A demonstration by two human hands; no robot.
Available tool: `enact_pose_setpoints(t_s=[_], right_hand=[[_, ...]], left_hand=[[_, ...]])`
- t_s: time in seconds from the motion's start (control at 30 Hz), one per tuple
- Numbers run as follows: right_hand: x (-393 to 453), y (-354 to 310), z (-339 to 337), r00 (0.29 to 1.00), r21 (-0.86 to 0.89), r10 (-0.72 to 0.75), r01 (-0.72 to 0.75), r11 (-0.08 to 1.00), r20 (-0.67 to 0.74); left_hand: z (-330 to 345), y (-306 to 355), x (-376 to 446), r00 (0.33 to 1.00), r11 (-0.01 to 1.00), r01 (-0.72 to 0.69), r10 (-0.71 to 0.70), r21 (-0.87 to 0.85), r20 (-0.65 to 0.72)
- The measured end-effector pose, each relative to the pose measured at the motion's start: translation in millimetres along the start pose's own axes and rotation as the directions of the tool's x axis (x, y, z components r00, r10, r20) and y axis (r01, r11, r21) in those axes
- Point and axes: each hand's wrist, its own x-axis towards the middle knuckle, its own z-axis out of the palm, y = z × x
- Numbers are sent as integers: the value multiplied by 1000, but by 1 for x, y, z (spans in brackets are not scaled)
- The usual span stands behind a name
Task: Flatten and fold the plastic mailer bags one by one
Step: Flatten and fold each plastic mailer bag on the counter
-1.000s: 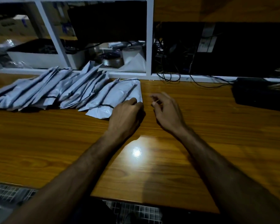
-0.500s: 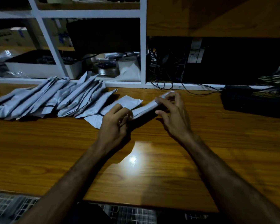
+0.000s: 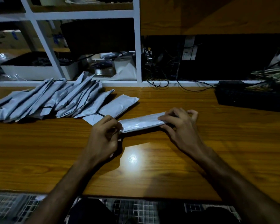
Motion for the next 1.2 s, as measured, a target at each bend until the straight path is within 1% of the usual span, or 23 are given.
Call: enact_pose_setpoints(t_s=[0.13,0.27,0.43,0.6,0.7,0.77,0.83,0.9,0.93,1.0,1.07,1.13,1.2], right_hand=[[-24,-18,-11,999,-31,-34,34,999,8],[-45,-37,-21,998,-32,-63,63,998,-6],[-68,-59,-30,995,12,-93,94,996,-25],[-78,-68,-33,996,36,-88,89,995,-24],[-83,-69,-39,996,74,-86,84,994,17],[-81,-72,-43,1000,100,-18,19,995,-8],[-76,-79,-44,997,137,62,-54,989,-53],[-64,-89,-43,989,155,144,-140,978,-18],[-57,-94,-41,984,134,176,-180,975,39],[-45,-103,-35,955,43,213,-227,973,207],[-36,-107,-26,918,-26,223,-228,973,329],[-34,-108,-18,894,-54,222,-218,974,388],[-38,-107,-14,886,-68,205,-194,979,417]], left_hand=[[-12,12,-25,996,994,-73,68,82,62],[-24,18,-46,995,991,-53,42,124,88],[-37,19,-71,999,990,-33,30,138,25],[-40,22,-92,999,992,28,-29,120,12],[-42,26,-97,994,988,90,-83,126,-65],[-42,35,-95,981,983,137,-118,123,-156],[-34,49,-85,970,984,157,-138,85,-201],[-17,62,-69,975,982,178,-169,55,-147],[-6,67,-60,978,979,196,-190,65,-84],[14,75,-44,974,969,216,-222,117,43],[29,81,-32,963,965,225,-241,135,119],[38,83,-25,950,961,226,-254,160,182],[43,81,-24,938,959,212,-254,188,237]])
